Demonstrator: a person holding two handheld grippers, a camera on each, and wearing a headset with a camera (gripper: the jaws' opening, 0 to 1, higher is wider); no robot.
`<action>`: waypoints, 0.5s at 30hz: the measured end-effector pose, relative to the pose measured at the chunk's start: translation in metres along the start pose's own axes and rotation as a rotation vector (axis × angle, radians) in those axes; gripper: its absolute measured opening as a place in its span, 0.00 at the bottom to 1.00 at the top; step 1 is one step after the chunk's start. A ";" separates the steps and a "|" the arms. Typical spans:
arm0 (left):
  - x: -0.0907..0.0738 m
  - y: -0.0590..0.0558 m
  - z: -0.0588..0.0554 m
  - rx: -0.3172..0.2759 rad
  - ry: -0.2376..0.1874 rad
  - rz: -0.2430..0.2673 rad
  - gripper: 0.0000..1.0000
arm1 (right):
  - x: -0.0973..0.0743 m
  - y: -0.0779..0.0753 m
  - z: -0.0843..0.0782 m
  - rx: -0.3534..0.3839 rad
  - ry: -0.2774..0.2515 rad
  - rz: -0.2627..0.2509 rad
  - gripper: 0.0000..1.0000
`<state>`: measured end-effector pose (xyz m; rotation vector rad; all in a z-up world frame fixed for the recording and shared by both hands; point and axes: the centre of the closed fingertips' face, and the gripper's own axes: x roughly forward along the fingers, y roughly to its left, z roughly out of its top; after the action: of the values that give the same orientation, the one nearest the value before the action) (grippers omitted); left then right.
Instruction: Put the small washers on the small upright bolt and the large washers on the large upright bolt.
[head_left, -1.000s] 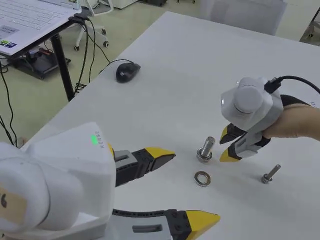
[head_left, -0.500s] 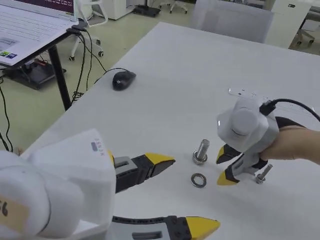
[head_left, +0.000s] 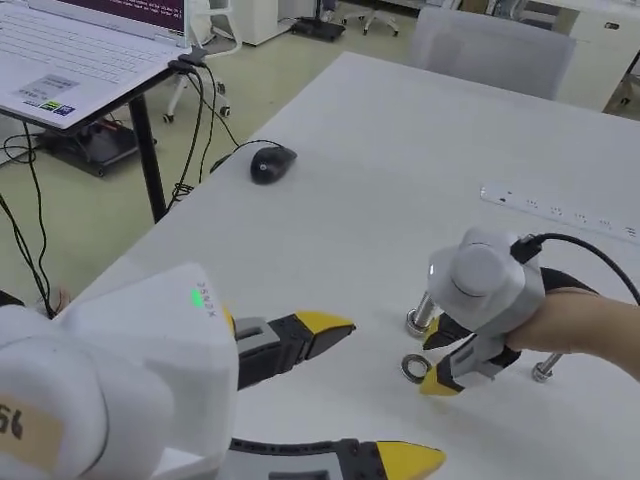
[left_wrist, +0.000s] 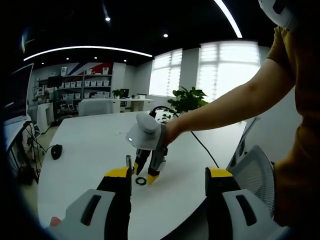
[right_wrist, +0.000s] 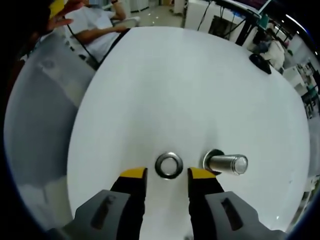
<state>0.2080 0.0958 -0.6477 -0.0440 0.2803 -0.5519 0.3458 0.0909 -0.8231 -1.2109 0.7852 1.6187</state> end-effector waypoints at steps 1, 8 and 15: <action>0.000 0.001 0.000 -0.001 -0.001 0.002 0.59 | 0.001 0.000 0.000 0.006 0.000 0.003 0.34; 0.000 0.005 0.002 -0.005 -0.008 0.010 0.59 | 0.004 0.000 -0.001 0.036 -0.004 0.022 0.36; 0.005 0.005 0.002 -0.007 -0.005 0.001 0.59 | 0.004 -0.001 -0.001 0.039 -0.002 0.029 0.36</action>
<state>0.2152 0.0974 -0.6474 -0.0517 0.2771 -0.5497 0.3464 0.0915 -0.8268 -1.1748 0.8334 1.6205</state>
